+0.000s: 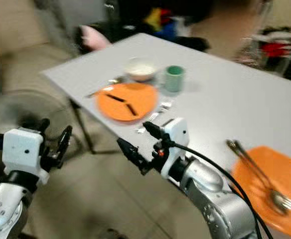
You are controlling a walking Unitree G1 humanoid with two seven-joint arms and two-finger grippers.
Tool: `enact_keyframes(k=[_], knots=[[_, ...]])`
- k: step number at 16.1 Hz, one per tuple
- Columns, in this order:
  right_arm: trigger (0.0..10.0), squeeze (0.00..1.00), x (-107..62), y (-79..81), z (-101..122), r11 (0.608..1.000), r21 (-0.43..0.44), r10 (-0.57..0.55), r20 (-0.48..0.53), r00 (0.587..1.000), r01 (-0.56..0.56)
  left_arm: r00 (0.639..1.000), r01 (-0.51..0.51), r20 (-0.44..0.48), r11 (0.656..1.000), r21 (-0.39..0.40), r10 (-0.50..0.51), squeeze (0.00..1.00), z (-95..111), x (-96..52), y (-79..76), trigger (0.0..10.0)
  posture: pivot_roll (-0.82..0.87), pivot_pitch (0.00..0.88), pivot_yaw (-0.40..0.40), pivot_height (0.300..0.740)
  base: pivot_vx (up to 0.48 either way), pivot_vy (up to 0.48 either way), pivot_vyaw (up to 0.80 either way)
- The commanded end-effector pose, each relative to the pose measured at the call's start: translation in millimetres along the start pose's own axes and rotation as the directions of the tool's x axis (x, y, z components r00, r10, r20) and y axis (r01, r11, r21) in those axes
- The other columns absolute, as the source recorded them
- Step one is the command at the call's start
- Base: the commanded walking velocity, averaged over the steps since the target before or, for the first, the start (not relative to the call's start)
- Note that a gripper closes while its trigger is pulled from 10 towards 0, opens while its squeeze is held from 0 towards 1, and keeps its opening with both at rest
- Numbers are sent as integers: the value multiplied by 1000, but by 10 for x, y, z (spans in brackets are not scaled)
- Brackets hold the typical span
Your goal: Setting the table
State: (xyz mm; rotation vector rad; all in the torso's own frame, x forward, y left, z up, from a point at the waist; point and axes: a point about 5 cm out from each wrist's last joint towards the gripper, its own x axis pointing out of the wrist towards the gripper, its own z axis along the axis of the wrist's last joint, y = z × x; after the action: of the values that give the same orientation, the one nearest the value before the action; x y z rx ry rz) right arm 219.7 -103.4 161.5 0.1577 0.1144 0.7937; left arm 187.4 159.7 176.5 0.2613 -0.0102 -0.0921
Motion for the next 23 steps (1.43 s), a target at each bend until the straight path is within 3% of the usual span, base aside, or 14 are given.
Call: enact_keyframes(k=[1,7,13,23], knots=[[10000,0,-17,-22,32,999,-20,-36,15,999,37,1000,-10,-18,1000,3,10,0,-32,13,29,10000,-49,0,58,740,0,0,800],[10000,0,-42,-142,11,989,-36,-144,25,989,145,999,-34,-6,999,-30,34,0,-19,6,52,10000,-51,0,54,740,0,0,800],[10000,0,-108,-339,-160,939,-17,-343,-8,939,343,998,-48,-29,999,-15,47,0,-41,-14,93,10000,-35,0,43,740,0,332,0],[10000,0,-62,-350,-182,945,-33,-327,-12,945,327,997,-68,-47,998,-9,67,0,-72,-41,149,10000,-29,0,23,740,0,420,-373]])
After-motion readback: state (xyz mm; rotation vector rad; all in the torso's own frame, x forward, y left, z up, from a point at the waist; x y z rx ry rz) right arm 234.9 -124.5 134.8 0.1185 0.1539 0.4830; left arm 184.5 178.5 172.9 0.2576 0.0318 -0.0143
